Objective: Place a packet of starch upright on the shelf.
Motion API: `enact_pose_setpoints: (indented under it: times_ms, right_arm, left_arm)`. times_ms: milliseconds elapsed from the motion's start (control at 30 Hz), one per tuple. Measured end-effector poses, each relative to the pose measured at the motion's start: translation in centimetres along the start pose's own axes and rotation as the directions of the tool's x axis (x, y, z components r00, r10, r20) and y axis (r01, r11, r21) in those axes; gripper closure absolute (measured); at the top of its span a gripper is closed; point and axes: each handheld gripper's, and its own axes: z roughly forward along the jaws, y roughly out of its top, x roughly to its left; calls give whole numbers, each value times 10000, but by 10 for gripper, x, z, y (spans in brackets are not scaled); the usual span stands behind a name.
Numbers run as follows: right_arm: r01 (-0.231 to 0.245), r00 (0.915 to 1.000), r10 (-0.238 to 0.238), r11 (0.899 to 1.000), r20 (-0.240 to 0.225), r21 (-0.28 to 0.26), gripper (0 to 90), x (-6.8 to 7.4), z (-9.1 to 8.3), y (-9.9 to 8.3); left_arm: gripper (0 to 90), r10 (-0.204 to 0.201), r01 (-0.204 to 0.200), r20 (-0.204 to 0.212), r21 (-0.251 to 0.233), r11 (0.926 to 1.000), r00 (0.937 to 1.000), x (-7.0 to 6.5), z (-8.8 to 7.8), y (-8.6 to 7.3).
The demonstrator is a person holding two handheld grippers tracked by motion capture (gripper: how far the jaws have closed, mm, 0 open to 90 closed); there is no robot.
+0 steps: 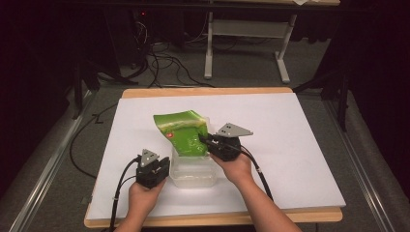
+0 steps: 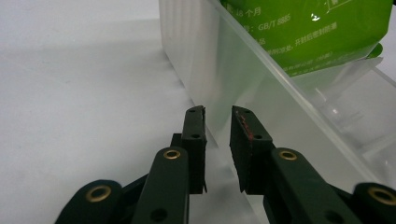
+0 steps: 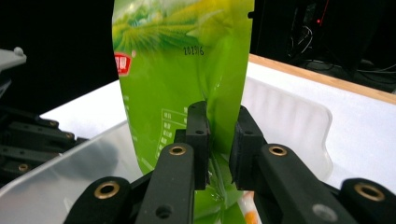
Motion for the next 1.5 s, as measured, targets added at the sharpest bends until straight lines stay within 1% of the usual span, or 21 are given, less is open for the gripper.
enact_pose_setpoints:
  times_ms: [300,433,567,767,900,1300,1367,1467,1500]
  right_arm:
    - [-206,9998,206,9997,-40,134,834,-2,-2,-14]
    - [-380,9993,381,9989,-22,276,848,-3,-1,-24]
    - [-432,9991,431,9986,38,296,854,-4,-2,-32]
    - [-421,9990,414,9982,159,425,861,-5,-3,-39]
    - [-434,9988,425,9983,236,385,866,-5,-3,-45]
    - [-640,9979,635,9971,142,411,874,-7,-1,-53]
    - [-597,9981,589,9968,174,522,872,-8,-1,-51]
    - [-588,9981,571,9949,222,825,866,-9,1,-44]
    - [-395,9990,377,9954,226,868,860,-9,1,-42]
  left_arm:
    - [762,31,-31,15,6,10000,10000,0,0,-1]
    - [771,63,-63,16,4,10000,10000,-1,0,-1]
    - [774,65,-65,17,17,10000,10000,-1,0,-1]
    - [781,61,-61,15,13,10000,10000,-1,0,-1]
    - [790,59,-59,16,28,10000,10000,-2,0,-1]
    - [794,29,-29,28,43,10000,10000,-2,0,-1]
    - [794,25,-25,33,45,10000,10000,-2,0,-1]
    - [789,50,-51,35,77,10000,10000,-2,0,-1]
    - [787,47,-48,22,66,10000,10000,-2,0,-1]
